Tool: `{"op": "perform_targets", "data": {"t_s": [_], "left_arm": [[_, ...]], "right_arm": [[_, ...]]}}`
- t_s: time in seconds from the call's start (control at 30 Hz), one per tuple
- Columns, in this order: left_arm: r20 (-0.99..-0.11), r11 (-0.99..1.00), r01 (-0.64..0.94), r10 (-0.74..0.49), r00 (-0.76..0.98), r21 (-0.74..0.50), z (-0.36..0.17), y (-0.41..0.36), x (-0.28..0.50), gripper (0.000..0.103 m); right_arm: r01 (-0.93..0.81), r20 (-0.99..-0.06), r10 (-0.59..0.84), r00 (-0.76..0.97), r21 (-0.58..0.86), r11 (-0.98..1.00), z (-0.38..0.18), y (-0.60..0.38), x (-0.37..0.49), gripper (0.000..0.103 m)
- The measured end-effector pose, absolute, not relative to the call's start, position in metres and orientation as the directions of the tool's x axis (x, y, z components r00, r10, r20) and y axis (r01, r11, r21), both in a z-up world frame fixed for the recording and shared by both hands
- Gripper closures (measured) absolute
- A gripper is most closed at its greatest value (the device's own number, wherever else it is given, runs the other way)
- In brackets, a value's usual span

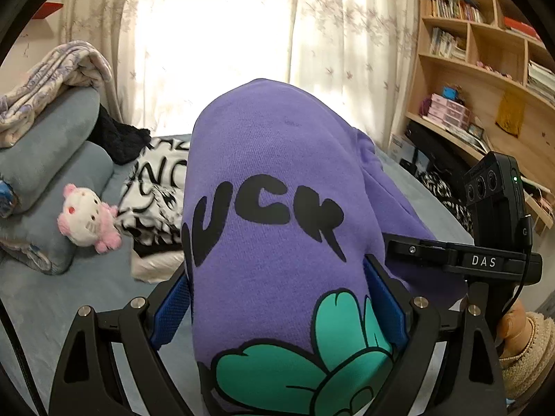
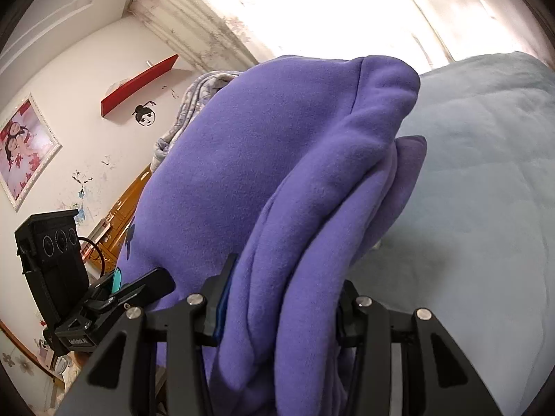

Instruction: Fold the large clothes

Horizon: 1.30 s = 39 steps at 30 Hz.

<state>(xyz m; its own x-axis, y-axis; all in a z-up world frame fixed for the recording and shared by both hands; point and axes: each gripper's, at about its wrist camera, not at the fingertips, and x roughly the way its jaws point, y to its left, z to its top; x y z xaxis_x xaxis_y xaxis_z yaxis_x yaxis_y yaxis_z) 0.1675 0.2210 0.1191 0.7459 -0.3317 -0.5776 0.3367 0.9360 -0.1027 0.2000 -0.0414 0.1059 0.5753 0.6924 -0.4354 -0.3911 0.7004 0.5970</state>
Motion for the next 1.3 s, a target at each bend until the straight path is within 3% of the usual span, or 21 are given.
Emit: {"op": "perform_targets", "data": {"t_s": [0.57, 0.97, 1.07, 1.13, 1.3], "left_arm": [[-0.558, 0.944, 0.303, -0.321, 0.765, -0.128, 0.136, 0.33, 0.383, 0.012], [-0.632, 0.934, 0.29, -0.356, 0.688, -0.21, 0.036, 0.371, 0.527, 0.012], [-0.632, 0.942, 0.282, -0.33, 0.701, -0.179, 0.004, 0.375, 0.545, 0.009], [-0.63, 0.946, 0.258, -0.322, 0.706, -0.194, -0.009, 0.378, 0.551, 0.002], [-0.621, 0.938, 0.242, -0.346, 0.703, -0.249, -0.024, 0.385, 0.561, 0.0]], "right_arm": [[-0.43, -0.397, 0.715, 0.576, 0.596, 0.678, 0.133, 0.052, 0.399, 0.059], [-0.36, -0.493, 0.67, 0.555, 0.584, 0.728, 0.053, 0.092, 0.517, 0.059], [-0.33, -0.522, 0.655, 0.546, 0.585, 0.741, 0.025, 0.097, 0.535, 0.059], [-0.32, -0.524, 0.652, 0.548, 0.589, 0.742, 0.01, 0.096, 0.542, 0.058], [-0.312, -0.559, 0.609, 0.563, 0.539, 0.782, 0.003, 0.102, 0.548, 0.052]]}}
